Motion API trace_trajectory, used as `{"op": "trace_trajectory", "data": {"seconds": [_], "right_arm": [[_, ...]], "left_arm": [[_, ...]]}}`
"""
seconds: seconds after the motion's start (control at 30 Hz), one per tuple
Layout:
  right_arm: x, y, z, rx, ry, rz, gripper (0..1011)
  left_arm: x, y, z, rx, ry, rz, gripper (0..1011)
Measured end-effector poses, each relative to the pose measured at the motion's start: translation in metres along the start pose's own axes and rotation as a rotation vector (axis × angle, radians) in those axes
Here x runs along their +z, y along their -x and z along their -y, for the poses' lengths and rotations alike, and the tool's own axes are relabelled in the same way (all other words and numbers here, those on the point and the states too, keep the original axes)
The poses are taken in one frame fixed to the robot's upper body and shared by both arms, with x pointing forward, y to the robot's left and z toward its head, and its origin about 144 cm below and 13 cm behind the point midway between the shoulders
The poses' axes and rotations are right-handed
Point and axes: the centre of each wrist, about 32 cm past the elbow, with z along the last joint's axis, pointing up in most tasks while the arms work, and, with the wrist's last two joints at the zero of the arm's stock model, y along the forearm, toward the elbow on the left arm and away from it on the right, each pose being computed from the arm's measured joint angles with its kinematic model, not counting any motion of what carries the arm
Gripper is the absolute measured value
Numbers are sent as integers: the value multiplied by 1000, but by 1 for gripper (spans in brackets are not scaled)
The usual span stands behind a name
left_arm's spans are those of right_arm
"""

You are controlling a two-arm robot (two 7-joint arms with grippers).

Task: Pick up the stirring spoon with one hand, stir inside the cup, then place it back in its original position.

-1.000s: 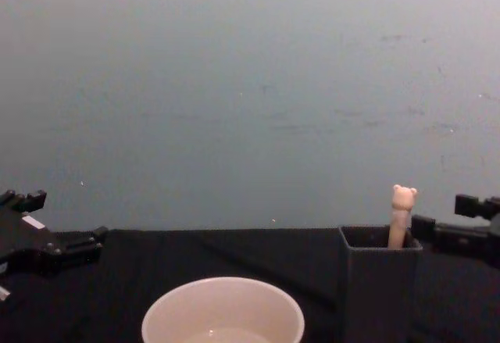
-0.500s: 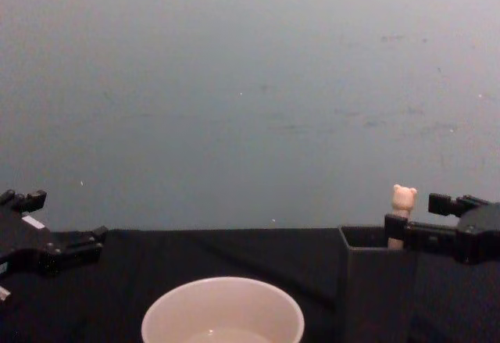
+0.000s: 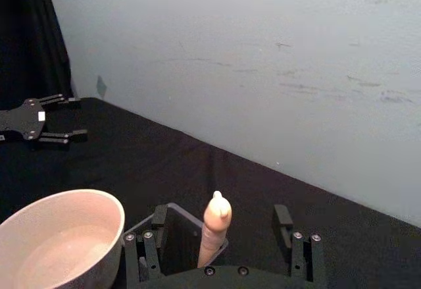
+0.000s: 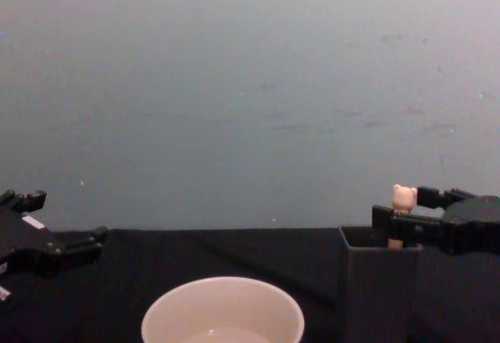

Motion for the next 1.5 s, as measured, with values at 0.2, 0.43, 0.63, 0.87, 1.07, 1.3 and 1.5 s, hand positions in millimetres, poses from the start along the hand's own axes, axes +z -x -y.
{"op": "trace_trajectory", "data": {"seconds": [0.2, 0.43, 0.63, 0.87, 1.07, 1.3, 1.5], "right_arm": [[0, 0, -1, -4, 9, -5, 1002], [0, 0, -1, -5, 9, -5, 1002], [0, -1, -1, -6, 8, -4, 1002], [0, -1, 0, -6, 7, -4, 1002], [0, 0, 0, -6, 7, -4, 966], [0, 0, 0, -6, 6, -4, 816], [0, 0, 0, -6, 6, -4, 605]], "left_arm": [[0, 0, 0, 0, 0, 0, 1001], [0, 0, 0, 0, 0, 0, 1001], [0, 0, 0, 0, 0, 0, 1001], [0, 0, 0, 0, 0, 0, 1001], [0, 0, 0, 0, 0, 0, 1001], [0, 0, 0, 0, 0, 0, 1001], [0, 0, 0, 0, 0, 0, 1001]]}}
